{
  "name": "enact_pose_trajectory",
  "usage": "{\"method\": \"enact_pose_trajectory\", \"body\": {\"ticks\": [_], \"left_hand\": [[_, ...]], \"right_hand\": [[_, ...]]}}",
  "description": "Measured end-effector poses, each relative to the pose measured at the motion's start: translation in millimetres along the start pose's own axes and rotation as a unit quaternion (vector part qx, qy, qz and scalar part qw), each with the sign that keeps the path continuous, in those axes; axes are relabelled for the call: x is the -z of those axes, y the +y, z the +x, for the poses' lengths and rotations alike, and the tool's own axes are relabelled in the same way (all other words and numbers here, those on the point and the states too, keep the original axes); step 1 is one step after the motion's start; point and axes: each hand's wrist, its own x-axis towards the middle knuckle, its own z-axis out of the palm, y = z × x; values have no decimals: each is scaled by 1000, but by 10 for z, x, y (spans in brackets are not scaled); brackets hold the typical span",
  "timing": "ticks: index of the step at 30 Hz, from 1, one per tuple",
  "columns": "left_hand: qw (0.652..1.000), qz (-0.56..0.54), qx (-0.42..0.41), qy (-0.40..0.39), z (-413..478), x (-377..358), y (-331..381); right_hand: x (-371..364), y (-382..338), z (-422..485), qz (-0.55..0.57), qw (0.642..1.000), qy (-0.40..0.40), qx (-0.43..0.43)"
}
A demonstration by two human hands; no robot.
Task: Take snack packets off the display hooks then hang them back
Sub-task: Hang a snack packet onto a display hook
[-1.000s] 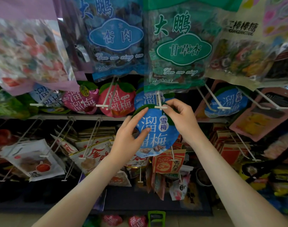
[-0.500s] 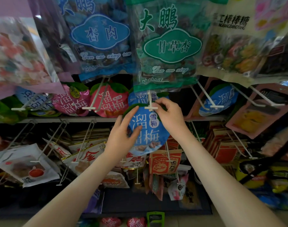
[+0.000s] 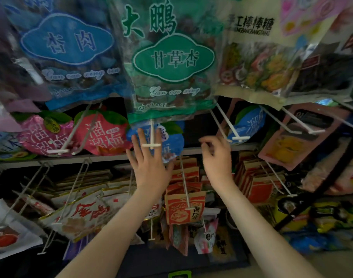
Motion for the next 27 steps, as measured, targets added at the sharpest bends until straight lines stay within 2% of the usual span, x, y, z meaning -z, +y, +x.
{"method": "enact_pose_trajectory", "body": {"ticks": [4,6,9,12,14,17,20,22,25,27], "left_hand": [[999,-41,-22,3,-174,-207,404],[996,-73,-44,-9,-249,-257,682],[985,-132,-101,-50,-240,-297,1039],[948,-265,-140,-106,-97,-212,1354],[910,-369,-125,-144,41,-152,1574],[843,-492,-36,-213,314,-228,1830],[835,-515,8,-192,516,-315,1964],[834,-522,21,-177,574,-284,2017],[855,-489,48,-168,591,-296,2067],[846,-498,54,-182,552,-306,2087]], "right_hand": [[465,636,164,-7,979,135,-151],[662,864,395,27,964,166,-206],[891,1003,773,80,971,112,-197],[1068,1000,1036,146,967,-22,-206],[1159,1039,1123,164,960,-93,-206],[1230,1098,1224,162,961,-114,-195],[1287,1052,1303,137,971,-128,-146],[1342,1033,1300,118,971,-163,-133],[1414,1069,1276,125,966,-185,-128],[1468,1075,1222,145,962,-196,-124]]}}
